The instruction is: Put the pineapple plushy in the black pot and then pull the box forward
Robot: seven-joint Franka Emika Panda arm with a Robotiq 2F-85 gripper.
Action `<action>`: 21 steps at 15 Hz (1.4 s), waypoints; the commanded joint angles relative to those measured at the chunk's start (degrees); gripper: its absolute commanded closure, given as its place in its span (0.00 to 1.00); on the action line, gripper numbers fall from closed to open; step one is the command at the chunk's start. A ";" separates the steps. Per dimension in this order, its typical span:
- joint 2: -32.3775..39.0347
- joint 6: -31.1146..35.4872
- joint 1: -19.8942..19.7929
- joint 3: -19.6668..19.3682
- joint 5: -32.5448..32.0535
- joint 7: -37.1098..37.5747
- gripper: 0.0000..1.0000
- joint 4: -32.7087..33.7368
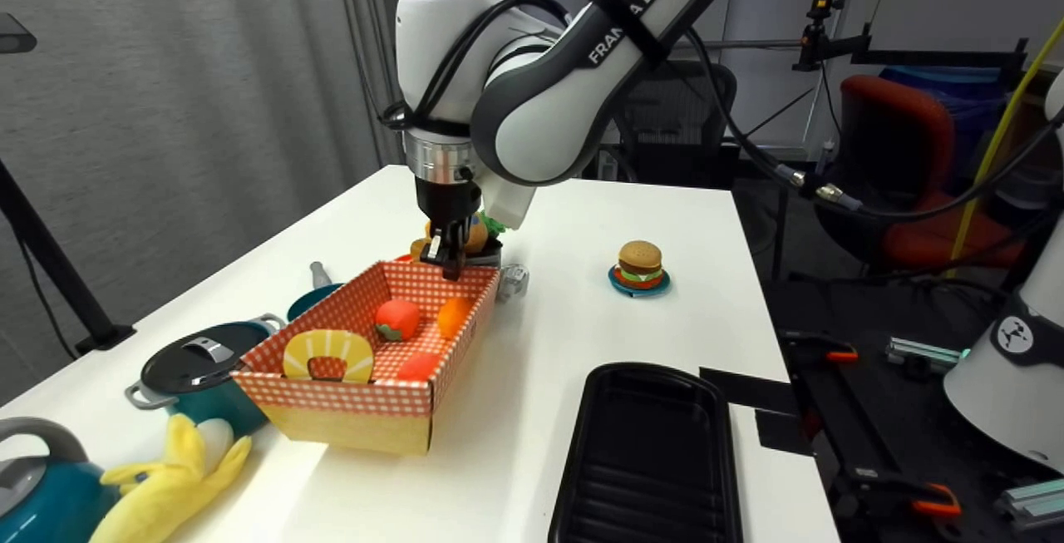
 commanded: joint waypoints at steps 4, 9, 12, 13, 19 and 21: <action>1.59 -0.18 -0.95 -0.42 3.33 2.23 1.00 0.64; 1.90 -1.02 -0.39 -0.38 3.41 3.93 1.00 0.93; 2.27 -1.47 -0.11 -0.42 3.42 4.68 1.00 1.23; 2.31 -1.55 -0.05 -0.38 3.44 4.81 1.00 1.29; 2.70 -2.25 0.11 -0.26 3.64 5.39 1.00 1.79; 2.77 -2.30 0.17 -0.39 3.51 5.52 1.00 1.87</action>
